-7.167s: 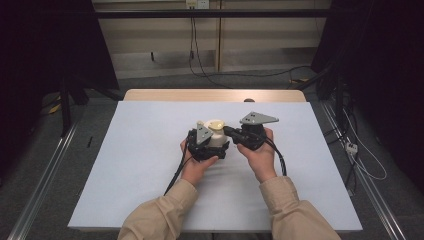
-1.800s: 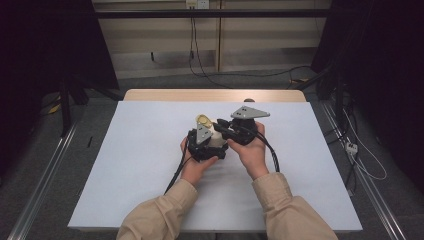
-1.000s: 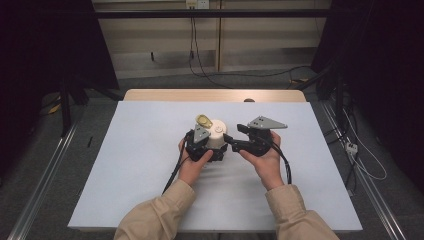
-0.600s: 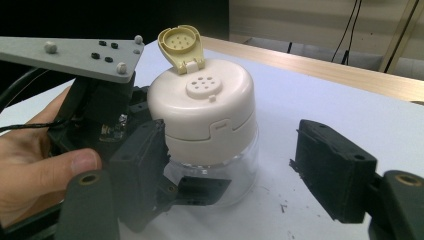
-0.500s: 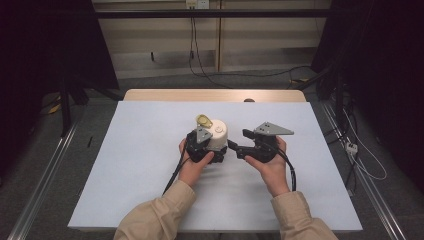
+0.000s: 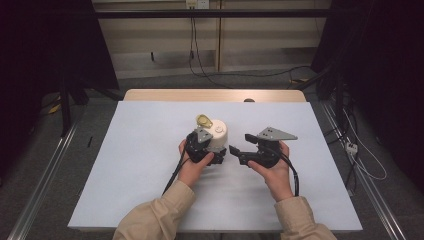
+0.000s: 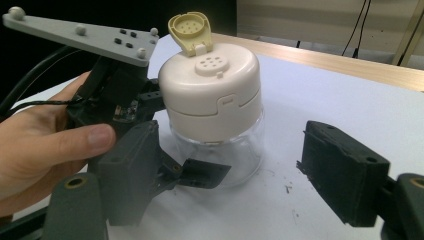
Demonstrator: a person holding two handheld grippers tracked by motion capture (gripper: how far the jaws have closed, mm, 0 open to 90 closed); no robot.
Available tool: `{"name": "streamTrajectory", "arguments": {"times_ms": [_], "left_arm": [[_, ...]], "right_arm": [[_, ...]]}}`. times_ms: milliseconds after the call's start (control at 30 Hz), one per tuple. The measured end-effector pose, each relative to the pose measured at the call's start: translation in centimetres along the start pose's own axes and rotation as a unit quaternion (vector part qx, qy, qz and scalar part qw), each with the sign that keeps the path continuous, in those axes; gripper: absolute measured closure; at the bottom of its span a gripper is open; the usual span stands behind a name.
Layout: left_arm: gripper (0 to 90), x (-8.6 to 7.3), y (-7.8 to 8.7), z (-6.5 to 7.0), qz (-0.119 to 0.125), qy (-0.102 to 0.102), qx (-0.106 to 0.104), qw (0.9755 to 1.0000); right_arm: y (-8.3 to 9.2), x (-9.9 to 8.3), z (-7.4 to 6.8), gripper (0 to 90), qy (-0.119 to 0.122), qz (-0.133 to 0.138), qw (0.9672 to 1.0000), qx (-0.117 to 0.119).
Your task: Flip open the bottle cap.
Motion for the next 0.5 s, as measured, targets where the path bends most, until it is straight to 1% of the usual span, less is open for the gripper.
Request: {"name": "streamTrajectory", "arguments": {"times_ms": [33, 67, 100, 167, 233, 267, 333, 400, 500], "left_arm": [[4.9, 0.0, 0.0, 0.0, -0.003, 0.004, 0.0, 1.0], [5.0, -0.1, 0.1, -0.1, -0.018, 0.008, -0.002, 0.9998], [5.4, -0.3, 0.1, -0.2, -0.04, 0.013, -0.006, 0.9991], [6.0, -0.4, 0.2, -0.2, -0.039, 0.018, -0.009, 0.999], [6.1, -0.6, 0.4, -0.1, -0.05, 0.008, -0.003, 0.9987], [6.3, -0.7, 0.6, 0.0, -0.056, 0.0, -0.002, 0.9984], [6.6, -0.9, 0.8, 0.1, -0.067, -0.006, -0.003, 0.9977], [7.4, -1.2, 1.3, 0.0, -0.069, -0.009, -0.003, 0.9976], [7.4, -1.6, 2.3, -0.2, -0.05, -0.008, -0.013, 0.9986]], "right_arm": [[0.2, 0.0, -0.1, 23.4, 0.0, 0.001, 1.0, 0.0], [0.3, 0.0, -0.1, 23.4, 0.001, 0.003, 1.0, 0.001], [0.5, 0.0, -0.1, 23.4, 0.001, 0.004, 1.0, 0.001], [0.7, 0.0, -0.1, 23.0, 0.003, 0.006, 1.0, 0.003], [0.9, -0.1, -0.1, 22.7, 0.006, 0.005, 1.0, 0.005], [1.0, -0.2, -0.1, 22.6, 0.006, 0.004, 1.0, 0.006], [1.1, -0.6, -0.1, 22.0, 0.007, -0.002, 0.9999, 0.007], [1.3, -1.0, 0.1, 21.8, 0.006, -0.006, 0.9999, 0.007], [1.7, -1.8, 0.2, 21.4, 0.005, -0.012, 0.9999, 0.009]]}}
Point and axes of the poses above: each handheld gripper's, and its own axes: y roughly backward along the jaws, x roughly out of its top, z roughly to its right, the point moved 1 cm from there along -y, roughly forward along the jaws, and after that the axes turned 2 degrees about x, right-handed, at the moved point
